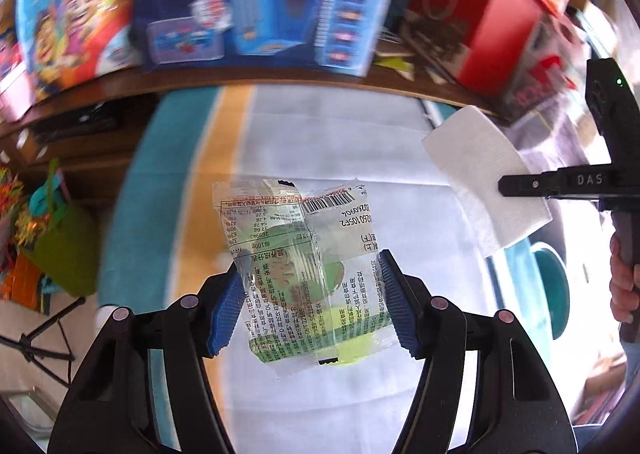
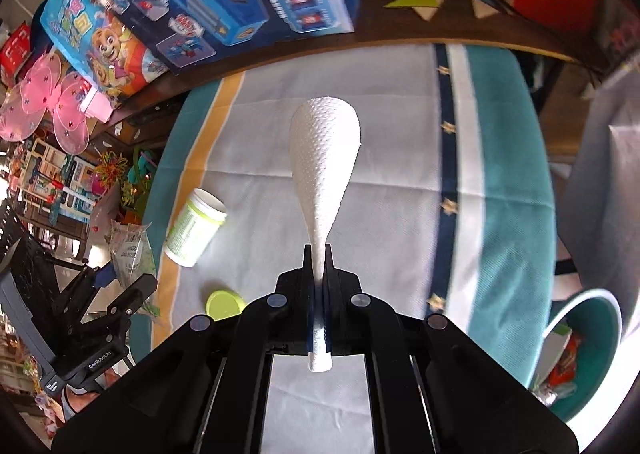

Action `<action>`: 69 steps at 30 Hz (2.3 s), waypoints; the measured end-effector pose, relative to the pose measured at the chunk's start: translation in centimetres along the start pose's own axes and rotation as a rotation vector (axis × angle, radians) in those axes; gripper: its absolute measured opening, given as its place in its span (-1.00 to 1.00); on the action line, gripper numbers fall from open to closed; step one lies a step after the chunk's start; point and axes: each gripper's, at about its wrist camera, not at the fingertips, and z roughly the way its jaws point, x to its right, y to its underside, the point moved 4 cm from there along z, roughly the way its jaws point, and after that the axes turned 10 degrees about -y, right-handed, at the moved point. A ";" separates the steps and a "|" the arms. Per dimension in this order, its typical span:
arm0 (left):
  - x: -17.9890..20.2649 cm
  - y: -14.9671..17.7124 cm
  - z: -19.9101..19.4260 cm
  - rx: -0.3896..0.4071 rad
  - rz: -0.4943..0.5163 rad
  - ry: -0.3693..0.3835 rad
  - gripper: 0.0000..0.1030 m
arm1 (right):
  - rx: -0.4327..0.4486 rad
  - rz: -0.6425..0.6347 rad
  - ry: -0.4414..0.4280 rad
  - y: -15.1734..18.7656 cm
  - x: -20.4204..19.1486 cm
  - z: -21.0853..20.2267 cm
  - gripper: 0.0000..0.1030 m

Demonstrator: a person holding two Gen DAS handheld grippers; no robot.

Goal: Collect trash
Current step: 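Carry towel and snack packet over the teal bin and open both tools, then move both tools back over the pill bottle and yellow-green lid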

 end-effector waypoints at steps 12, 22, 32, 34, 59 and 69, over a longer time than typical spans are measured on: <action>15.2 0.6 0.6 -0.046 0.200 0.142 0.25 | 0.116 0.212 0.030 7.5 13.2 -9.5 -0.93; 29.0 3.1 0.4 -0.096 0.407 0.333 0.26 | 0.204 0.441 0.183 16.2 26.2 -16.8 -0.88; 36.6 6.8 2.6 -0.186 0.534 0.387 0.26 | 0.134 0.539 0.154 20.0 31.6 -13.0 -0.86; 37.3 7.4 3.2 -0.203 0.549 0.380 0.26 | 0.121 0.547 0.145 20.0 32.1 -11.9 -0.86; 44.7 10.0 6.4 -0.286 0.657 0.377 0.28 | 0.214 0.649 0.067 21.9 35.5 -15.4 0.43; 45.9 9.1 5.8 -0.261 0.624 0.372 0.82 | 0.214 0.676 0.080 22.7 35.8 -16.3 0.48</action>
